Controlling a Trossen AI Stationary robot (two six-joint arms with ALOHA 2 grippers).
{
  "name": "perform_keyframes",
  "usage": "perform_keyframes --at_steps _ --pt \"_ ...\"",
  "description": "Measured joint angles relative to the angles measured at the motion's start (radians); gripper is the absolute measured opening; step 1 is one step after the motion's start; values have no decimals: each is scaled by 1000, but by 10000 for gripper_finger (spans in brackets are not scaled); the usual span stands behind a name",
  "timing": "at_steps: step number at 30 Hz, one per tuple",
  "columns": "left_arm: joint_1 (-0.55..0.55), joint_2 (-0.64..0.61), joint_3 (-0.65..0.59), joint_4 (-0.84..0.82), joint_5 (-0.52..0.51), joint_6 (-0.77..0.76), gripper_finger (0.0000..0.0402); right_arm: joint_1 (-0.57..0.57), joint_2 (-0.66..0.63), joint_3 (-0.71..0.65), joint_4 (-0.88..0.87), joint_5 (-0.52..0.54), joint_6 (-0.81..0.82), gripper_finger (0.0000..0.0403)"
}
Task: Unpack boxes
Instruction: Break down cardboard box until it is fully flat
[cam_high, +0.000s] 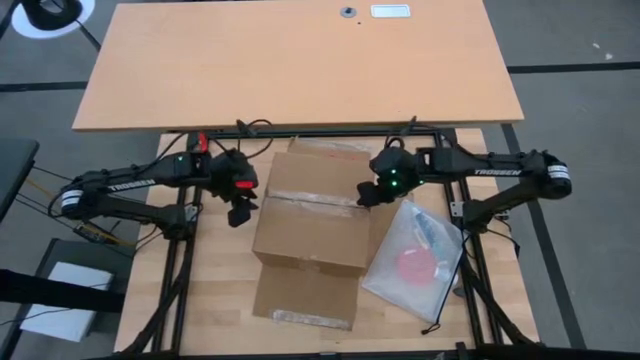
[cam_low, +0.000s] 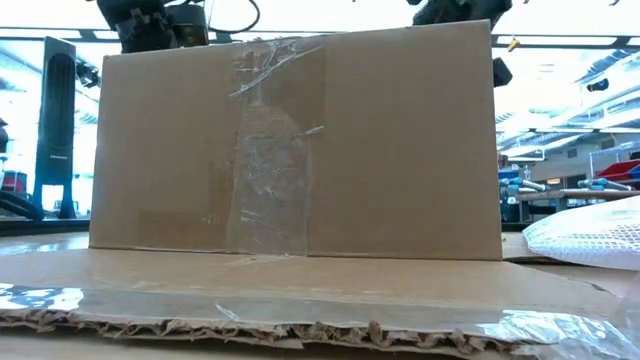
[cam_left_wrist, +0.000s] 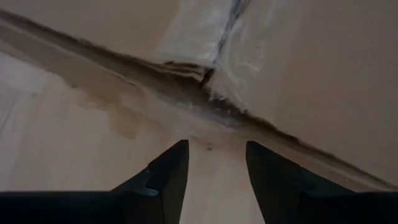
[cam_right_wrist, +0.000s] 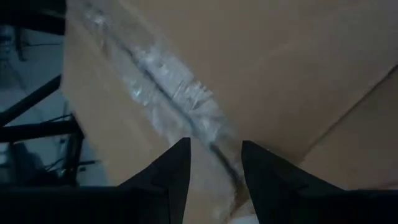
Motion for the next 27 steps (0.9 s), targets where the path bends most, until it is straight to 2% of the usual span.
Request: perform_keyframes --at_steps 4,8,11,14,16,19,21,24,27 --pt "0 -4 30 1 3 -19 172 -5 -46 26 -52 -34 -76 146" --pt "0 -4 52 13 2 -59 172 -10 -79 26 -106 7 -192 145" --pt "0 -3 52 50 -1 -133 172 -8 -80 26 -86 14 -183 144" --pt "0 -3 52 67 -9 -168 172 -17 -75 26 -70 -25 -220 146" --pt "0 -3 52 69 -13 -192 172 -36 -84 26 -125 -69 -236 151" --pt "0 -4 52 68 -15 -228 172 -63 -125 26 -261 -80 -244 168" --pt "-1 -9 52 64 -15 -251 172 -67 -156 22 -322 -34 -238 185" --pt "-10 -10 51 68 -15 -263 172 -56 -198 -23 -272 13 -193 213" --pt "-34 -11 23 89 -14 -270 172 -32 -217 -97 -150 -4 -129 235"
